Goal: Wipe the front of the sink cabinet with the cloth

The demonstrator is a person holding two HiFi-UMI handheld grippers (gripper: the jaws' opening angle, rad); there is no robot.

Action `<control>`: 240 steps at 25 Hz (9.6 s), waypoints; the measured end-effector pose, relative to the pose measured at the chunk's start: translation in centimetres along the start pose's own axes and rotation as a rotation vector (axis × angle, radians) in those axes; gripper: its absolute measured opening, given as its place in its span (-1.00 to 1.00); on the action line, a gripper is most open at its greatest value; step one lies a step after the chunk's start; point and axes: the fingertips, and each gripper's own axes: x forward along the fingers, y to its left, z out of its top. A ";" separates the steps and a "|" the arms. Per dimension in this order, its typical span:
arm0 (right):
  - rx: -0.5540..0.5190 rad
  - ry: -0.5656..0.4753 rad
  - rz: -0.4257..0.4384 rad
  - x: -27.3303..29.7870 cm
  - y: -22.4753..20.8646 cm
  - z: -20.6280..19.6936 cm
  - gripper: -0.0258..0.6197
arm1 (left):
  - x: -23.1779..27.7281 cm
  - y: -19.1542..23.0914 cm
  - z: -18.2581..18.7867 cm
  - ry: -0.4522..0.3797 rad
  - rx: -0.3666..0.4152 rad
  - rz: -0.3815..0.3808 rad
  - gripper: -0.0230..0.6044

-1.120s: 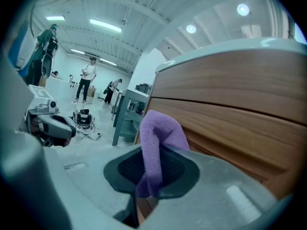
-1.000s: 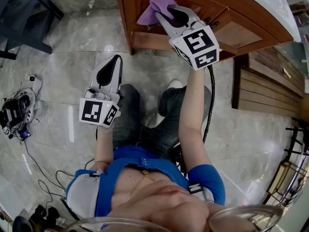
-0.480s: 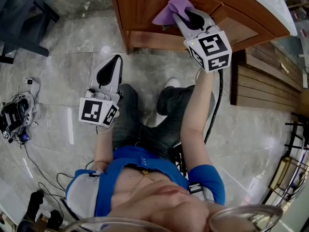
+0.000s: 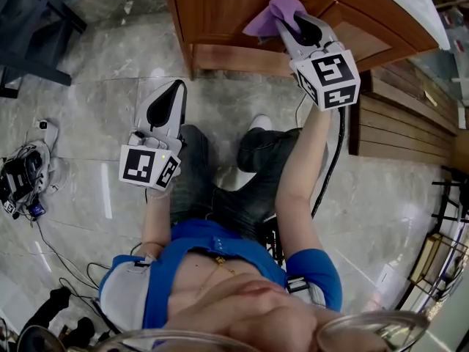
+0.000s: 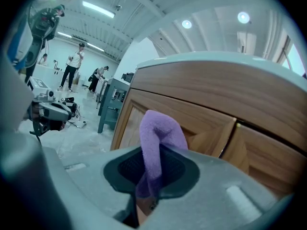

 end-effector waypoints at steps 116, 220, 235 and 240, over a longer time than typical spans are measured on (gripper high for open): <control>-0.044 0.087 0.370 13.4 17.6 -3.5 -0.74 | -1.7 2.5 -0.1 0.009 -0.032 0.071 -0.93; -0.056 -0.178 0.011 -10.4 -8.3 -0.9 -0.74 | 20.0 -19.1 2.2 0.008 0.136 -0.007 -0.93; -0.063 -0.175 -0.045 -9.2 -9.3 -0.5 -0.74 | 21.5 -18.9 1.3 0.022 0.145 -0.031 -0.93; -0.040 -0.158 -0.072 -11.0 -11.4 -1.6 -0.74 | 22.3 -20.9 1.2 0.016 0.151 -0.073 -0.93</control>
